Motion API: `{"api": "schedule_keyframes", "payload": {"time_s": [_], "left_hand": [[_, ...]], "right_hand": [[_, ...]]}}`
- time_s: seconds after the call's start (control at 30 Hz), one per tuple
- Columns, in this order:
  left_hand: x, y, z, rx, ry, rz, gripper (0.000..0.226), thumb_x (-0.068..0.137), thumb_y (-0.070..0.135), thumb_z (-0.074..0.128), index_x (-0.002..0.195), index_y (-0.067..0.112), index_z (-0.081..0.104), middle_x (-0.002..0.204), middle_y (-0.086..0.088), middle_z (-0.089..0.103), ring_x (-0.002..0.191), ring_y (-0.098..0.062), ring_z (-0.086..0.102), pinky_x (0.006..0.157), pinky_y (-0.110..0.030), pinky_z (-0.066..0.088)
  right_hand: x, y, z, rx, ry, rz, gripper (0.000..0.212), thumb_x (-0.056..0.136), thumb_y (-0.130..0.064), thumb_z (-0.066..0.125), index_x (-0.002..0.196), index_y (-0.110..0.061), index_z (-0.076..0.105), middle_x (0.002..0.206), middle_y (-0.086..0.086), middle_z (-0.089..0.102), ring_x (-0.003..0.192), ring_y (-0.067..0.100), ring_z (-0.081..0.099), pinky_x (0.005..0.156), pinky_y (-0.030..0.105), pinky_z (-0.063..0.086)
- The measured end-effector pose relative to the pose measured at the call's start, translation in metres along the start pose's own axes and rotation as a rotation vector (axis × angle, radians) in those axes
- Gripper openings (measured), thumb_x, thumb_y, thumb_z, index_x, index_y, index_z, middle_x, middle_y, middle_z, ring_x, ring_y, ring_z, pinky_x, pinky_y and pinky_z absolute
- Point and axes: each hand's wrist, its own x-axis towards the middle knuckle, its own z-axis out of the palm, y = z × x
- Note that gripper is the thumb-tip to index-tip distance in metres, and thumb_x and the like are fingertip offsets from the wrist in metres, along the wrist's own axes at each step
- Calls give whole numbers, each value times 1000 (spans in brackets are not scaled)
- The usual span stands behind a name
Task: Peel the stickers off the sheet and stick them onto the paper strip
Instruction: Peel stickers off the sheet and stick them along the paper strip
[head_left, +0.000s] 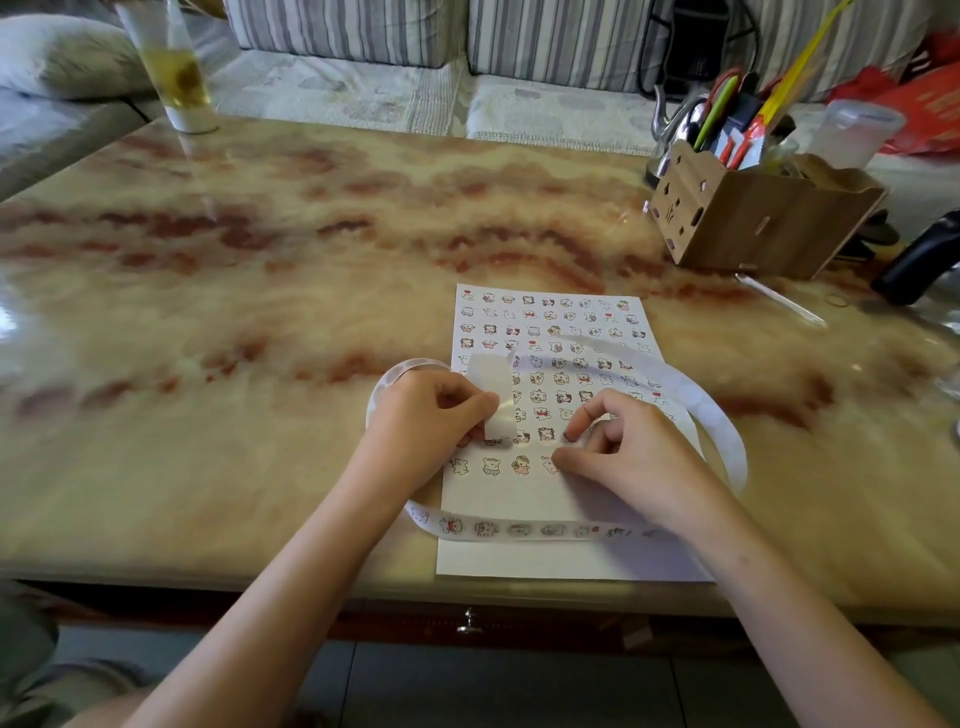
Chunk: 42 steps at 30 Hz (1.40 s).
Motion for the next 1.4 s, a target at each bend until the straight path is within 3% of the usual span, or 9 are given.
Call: {"api": "schedule_keyframes", "payload": {"time_s": [0.13, 0.27, 0.43, 0.57, 0.67, 0.87, 1.03, 1.13, 1.4], "left_hand": [[-2, 2, 0, 0, 6, 6, 32, 86, 17, 67, 55, 20, 63, 55, 23, 62, 56, -12, 60, 80, -46, 56], [-3, 3, 0, 17, 10, 10, 34, 86, 17, 67, 53, 22, 63, 56, 25, 61, 53, -8, 58, 80, -44, 57], [-3, 3, 1, -4, 7, 2, 31, 87, 17, 66, 57, 19, 64, 55, 23, 63, 53, -5, 60, 81, -43, 57], [-1, 3, 0, -55, 58, 38, 24, 87, 21, 68, 63, 18, 69, 65, 10, 68, 71, -24, 71, 79, -41, 57], [-1, 5, 0, -132, 68, 80, 19, 88, 20, 66, 71, 16, 72, 73, -3, 73, 68, -16, 70, 70, -34, 58], [-2, 6, 2, -255, 65, 91, 16, 90, 22, 64, 77, 16, 73, 63, 2, 70, 59, -10, 66, 68, -25, 57], [-2, 8, 4, -310, 52, 89, 19, 91, 25, 63, 84, 11, 74, 72, -3, 73, 63, -9, 68, 65, -22, 56], [-2, 10, 4, -347, 9, 70, 26, 90, 30, 62, 78, 11, 74, 75, -7, 74, 68, -13, 70, 62, -21, 54], [-5, 11, 2, -270, -79, 105, 11, 87, 12, 67, 81, 5, 72, 65, 2, 69, 61, -5, 67, 59, -14, 51]], "right_hand": [[2, 0, 0, -16, -25, 29, 31, 65, -39, 82, 79, -23, 60, 63, -1, 60, 57, 10, 51, 57, 28, 39], [4, 0, -1, -41, -67, 9, 23, 73, -27, 80, 79, -23, 59, 64, -5, 56, 55, 7, 48, 57, 26, 35], [6, 2, -4, -22, -88, 8, 13, 84, -18, 70, 80, -23, 59, 61, -7, 58, 57, 8, 52, 63, 29, 42], [2, -7, -2, 193, 5, -87, 5, 87, -20, 68, 83, -21, 64, 69, -1, 69, 52, 9, 58, 64, 28, 47], [-3, -19, 3, 208, 131, -261, 6, 85, -21, 70, 84, -25, 67, 79, -10, 70, 67, 6, 60, 65, 17, 46], [-8, -28, 12, 154, 166, -417, 7, 81, -16, 74, 86, -18, 70, 79, -11, 69, 75, 4, 61, 70, 12, 47], [-7, -28, 11, 225, 174, -415, 7, 80, -10, 74, 84, -16, 72, 78, -11, 70, 72, 0, 61, 69, 8, 44], [-7, -28, 9, 249, 180, -412, 8, 81, -11, 74, 85, -17, 73, 79, -12, 70, 76, 0, 63, 72, 7, 44], [-4, -23, 9, 214, 194, -428, 7, 81, -11, 73, 86, -16, 72, 81, -11, 70, 77, -1, 63, 73, 8, 45]]}}
